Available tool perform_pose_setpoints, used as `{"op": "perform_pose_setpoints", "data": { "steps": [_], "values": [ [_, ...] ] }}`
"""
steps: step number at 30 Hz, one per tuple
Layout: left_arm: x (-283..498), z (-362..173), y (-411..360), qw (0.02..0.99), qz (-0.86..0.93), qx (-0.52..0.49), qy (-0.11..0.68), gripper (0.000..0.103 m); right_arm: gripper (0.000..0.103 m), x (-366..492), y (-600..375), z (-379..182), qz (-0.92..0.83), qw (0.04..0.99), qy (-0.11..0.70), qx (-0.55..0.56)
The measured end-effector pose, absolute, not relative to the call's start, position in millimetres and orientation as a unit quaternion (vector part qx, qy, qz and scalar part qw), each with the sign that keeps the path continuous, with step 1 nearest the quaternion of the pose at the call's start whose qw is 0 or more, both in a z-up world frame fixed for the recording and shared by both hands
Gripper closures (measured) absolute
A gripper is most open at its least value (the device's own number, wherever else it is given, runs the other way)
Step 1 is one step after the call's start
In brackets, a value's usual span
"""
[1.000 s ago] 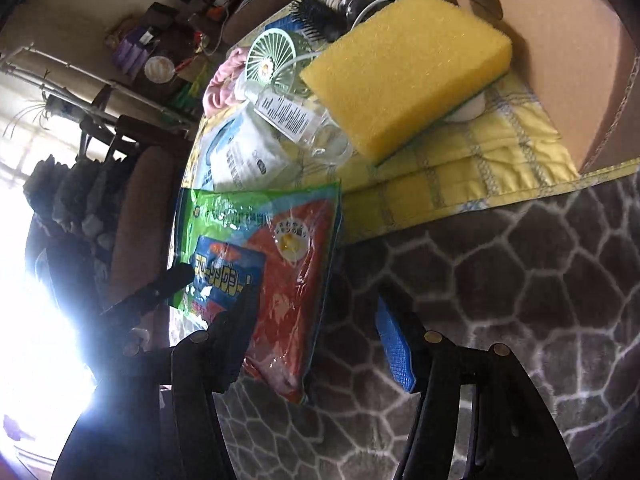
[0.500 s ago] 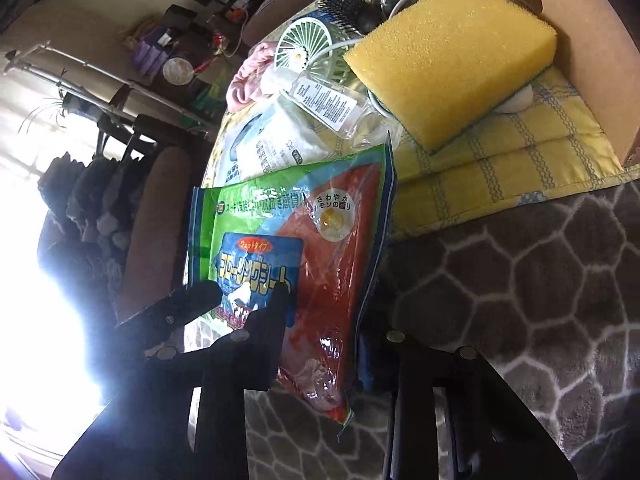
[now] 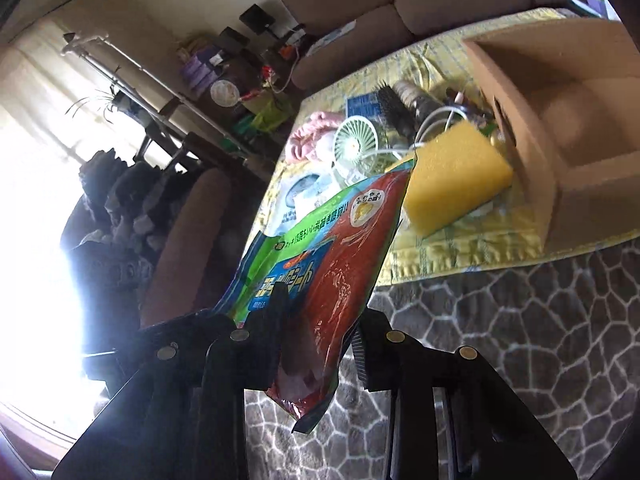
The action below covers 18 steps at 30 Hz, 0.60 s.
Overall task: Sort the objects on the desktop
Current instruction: 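Carry the held bag with the right gripper toward the cardboard box, then lower the bag into the cardboard box and open the right gripper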
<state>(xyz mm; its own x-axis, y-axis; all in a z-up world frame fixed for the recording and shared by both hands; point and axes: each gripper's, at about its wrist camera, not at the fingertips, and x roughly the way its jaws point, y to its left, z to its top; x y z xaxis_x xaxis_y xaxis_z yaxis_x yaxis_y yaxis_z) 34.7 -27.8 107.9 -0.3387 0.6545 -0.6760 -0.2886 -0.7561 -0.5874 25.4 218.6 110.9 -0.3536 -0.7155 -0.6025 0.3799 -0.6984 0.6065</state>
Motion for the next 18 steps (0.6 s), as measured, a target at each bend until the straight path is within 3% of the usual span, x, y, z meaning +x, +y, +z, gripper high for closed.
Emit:
{"op": "perform_pose_setpoints", "data": {
  "steps": [9, 18],
  "values": [
    [-9, 174, 80, 0.357, 0.793, -0.459, -0.184, 0.028, 0.073, -9, 311, 190, -0.848, 0.318, -0.158, 0.395],
    [-106, 162, 196, 0.38, 0.764, -0.483, -0.196, 0.028, 0.073, -103, 391, 207, -0.871, 0.255, -0.103, 0.407]
  ]
}}
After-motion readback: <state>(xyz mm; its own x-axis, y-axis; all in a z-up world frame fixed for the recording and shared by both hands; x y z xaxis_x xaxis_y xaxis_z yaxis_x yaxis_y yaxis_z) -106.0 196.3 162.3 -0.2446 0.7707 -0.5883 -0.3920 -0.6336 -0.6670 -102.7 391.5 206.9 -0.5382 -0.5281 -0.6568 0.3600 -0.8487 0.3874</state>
